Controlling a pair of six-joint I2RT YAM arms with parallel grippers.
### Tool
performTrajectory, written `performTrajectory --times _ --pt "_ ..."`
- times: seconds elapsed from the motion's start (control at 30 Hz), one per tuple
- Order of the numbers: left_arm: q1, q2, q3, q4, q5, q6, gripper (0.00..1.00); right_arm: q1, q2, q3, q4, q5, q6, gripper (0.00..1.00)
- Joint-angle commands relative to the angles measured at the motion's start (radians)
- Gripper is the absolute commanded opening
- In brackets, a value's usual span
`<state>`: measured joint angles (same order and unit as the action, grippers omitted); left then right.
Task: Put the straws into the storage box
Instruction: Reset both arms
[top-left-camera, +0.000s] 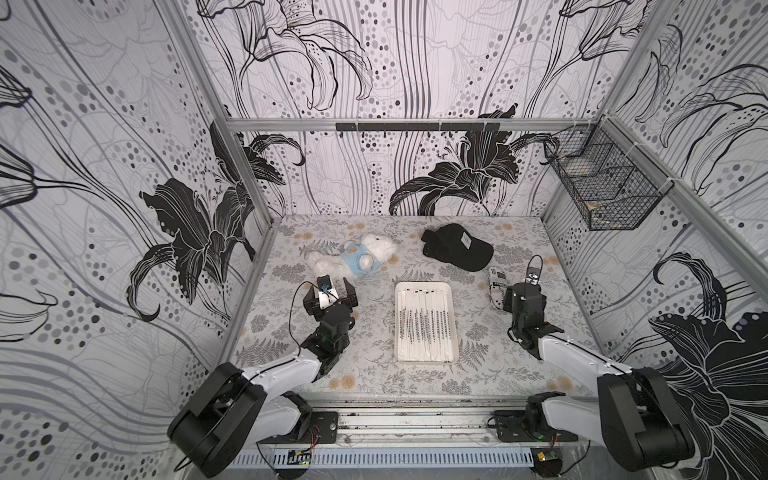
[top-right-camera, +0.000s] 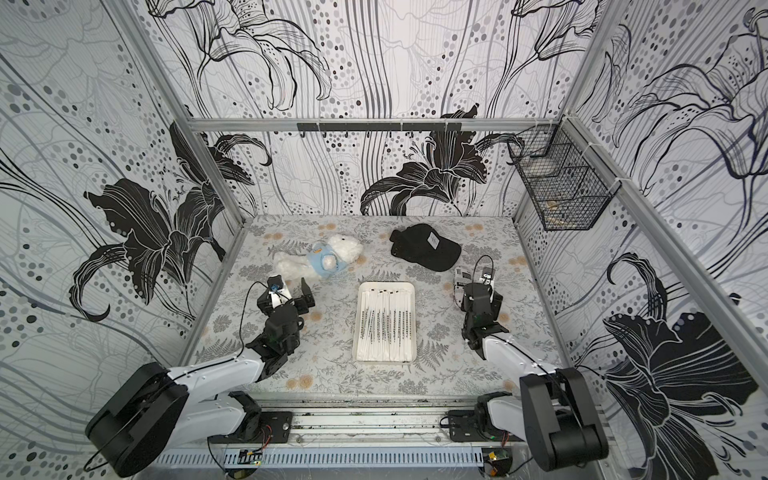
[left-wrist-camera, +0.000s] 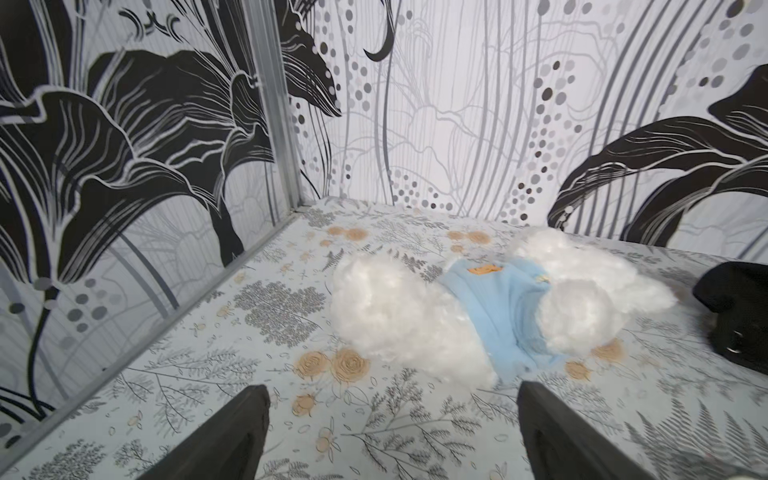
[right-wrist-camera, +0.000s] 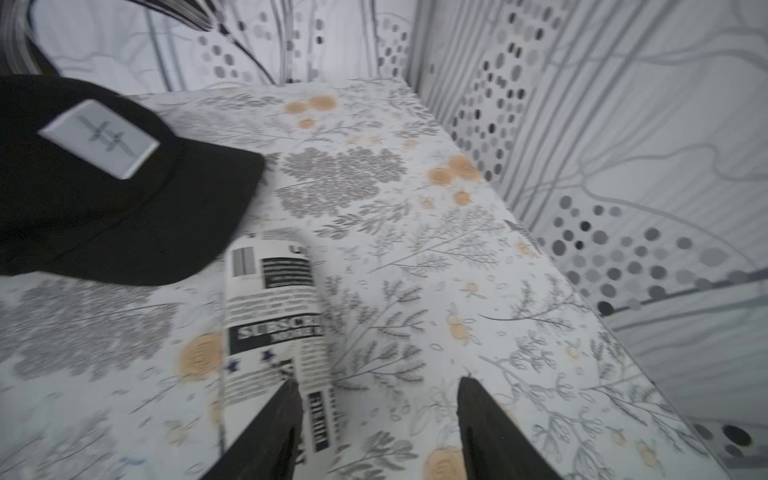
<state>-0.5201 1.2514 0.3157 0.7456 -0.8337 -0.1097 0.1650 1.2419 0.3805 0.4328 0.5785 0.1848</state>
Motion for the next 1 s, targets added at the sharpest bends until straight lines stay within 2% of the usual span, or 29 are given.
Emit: performTrajectory --times 0.0,0.07,0.17,0.2,0.27,0.3,0.33,0.4,0.47,0.53,0.57,0.6,0.63,0.67,0.7,0.73,0.77,0.8,0.97 --pt "0.087 0.055 0.005 0.161 0.026 0.064 0.98 -0.005 0.1 -0.022 0.239 0.053 -0.064 0.64" --pt "0.171 0.085 -0.029 0.206 0.11 0.02 0.97 -0.026 0.134 -0.025 0.316 0.017 -0.092 0.64" --pt "0.276 0.104 -0.042 0.262 0.29 0.047 0.97 -0.045 0.177 -0.044 0.462 -0.1 -0.193 0.63" --pt "0.294 0.131 -0.061 0.344 0.339 0.073 0.97 -0.06 0.196 -0.06 0.515 -0.151 -0.203 0.63" --pt "0.335 0.185 -0.049 0.366 0.419 0.063 0.98 -0.079 0.227 -0.081 0.591 -0.198 -0.209 0.63" --pt "0.346 0.183 -0.043 0.36 0.436 0.057 0.98 -0.085 0.218 -0.073 0.543 -0.218 -0.194 0.63" --pt "0.36 0.172 -0.04 0.319 0.467 0.04 0.98 -0.092 0.224 -0.078 0.576 -0.25 -0.211 0.63" --pt "0.379 0.182 -0.075 0.402 0.532 0.044 0.98 -0.101 0.223 -0.081 0.576 -0.289 -0.214 0.63" --pt "0.391 0.186 -0.107 0.453 0.563 0.038 0.98 -0.118 0.221 -0.085 0.581 -0.331 -0.21 0.63" --pt "0.418 0.252 -0.147 0.618 0.548 0.027 0.98 -0.137 0.221 -0.103 0.611 -0.38 -0.203 0.62" --pt "0.434 0.212 -0.132 0.516 0.545 -0.018 0.98 -0.145 0.236 -0.132 0.673 -0.408 -0.21 0.62" --pt "0.454 0.222 -0.125 0.502 0.559 -0.037 0.98 -0.145 0.27 -0.165 0.774 -0.411 -0.215 0.62" --pt "0.456 0.245 -0.138 0.581 0.567 -0.017 0.98 -0.145 0.271 -0.168 0.78 -0.4 -0.216 0.62" --pt "0.459 0.219 -0.13 0.52 0.567 -0.035 0.97 -0.146 0.252 -0.156 0.719 -0.405 -0.208 0.62" --pt "0.459 0.219 -0.129 0.508 0.567 -0.039 0.98 -0.147 0.268 -0.165 0.768 -0.404 -0.215 0.62" --pt "0.459 0.235 -0.138 0.558 0.569 -0.023 0.98 -0.147 0.257 -0.16 0.739 -0.405 -0.213 0.72" --pt "0.459 0.225 -0.138 0.547 0.57 -0.031 0.98 -0.147 0.26 -0.161 0.749 -0.406 -0.213 0.99" --pt "0.459 0.216 -0.137 0.524 0.568 -0.035 0.98 -0.147 0.261 -0.162 0.752 -0.404 -0.214 0.96" --pt "0.453 0.227 -0.135 0.542 0.559 -0.017 0.98 -0.147 0.257 -0.161 0.741 -0.405 -0.214 0.96"
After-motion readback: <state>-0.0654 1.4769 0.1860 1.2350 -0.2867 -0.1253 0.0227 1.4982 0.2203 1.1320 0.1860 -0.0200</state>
